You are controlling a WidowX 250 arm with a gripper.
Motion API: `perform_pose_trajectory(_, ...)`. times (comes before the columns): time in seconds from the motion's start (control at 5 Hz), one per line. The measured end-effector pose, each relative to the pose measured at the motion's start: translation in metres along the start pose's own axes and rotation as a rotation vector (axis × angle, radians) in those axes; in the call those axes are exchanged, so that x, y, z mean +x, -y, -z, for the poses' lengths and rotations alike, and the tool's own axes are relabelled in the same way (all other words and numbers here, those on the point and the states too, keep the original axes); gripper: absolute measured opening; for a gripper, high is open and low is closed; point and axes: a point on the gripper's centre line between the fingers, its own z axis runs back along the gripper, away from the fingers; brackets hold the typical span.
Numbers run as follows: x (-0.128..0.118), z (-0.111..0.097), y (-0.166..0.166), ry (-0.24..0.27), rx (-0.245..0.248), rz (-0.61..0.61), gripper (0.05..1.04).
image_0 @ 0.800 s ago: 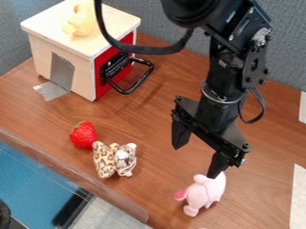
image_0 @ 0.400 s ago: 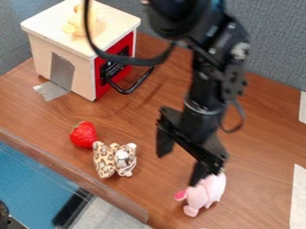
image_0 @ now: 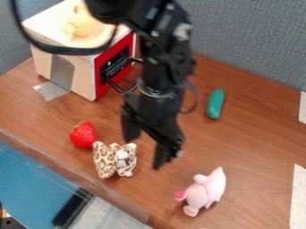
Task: Moves the toy away from the strawberry
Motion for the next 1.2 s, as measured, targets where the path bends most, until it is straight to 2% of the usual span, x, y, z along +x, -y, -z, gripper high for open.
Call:
perform_pose_trajectory(0.2, -0.005, 0.009, -0.014, 0.024, 0.025, 0.025, 1.000)
perform_pose_trajectory(0.4, -0.011, 0.038, -0.023, 0.011, 0.024, 0.048, 1.000)
perform_pose_trajectory(0.6, -0.016, 0.060, -0.025, -0.038, 0.016, 0.055, 0.950)
perform_pose_trajectory(0.8, -0.014, 0.068, -0.026, -0.069, 0.009, 0.059, 0.683)
perform_pose_trajectory(1.0, -0.012, 0.056, -0.018, -0.071, -0.003, 0.060, 0.544)
perform_pose_trajectory(1.2, 0.015, 0.023, 0.002, -0.002, -0.022, 0.011, 0.526)
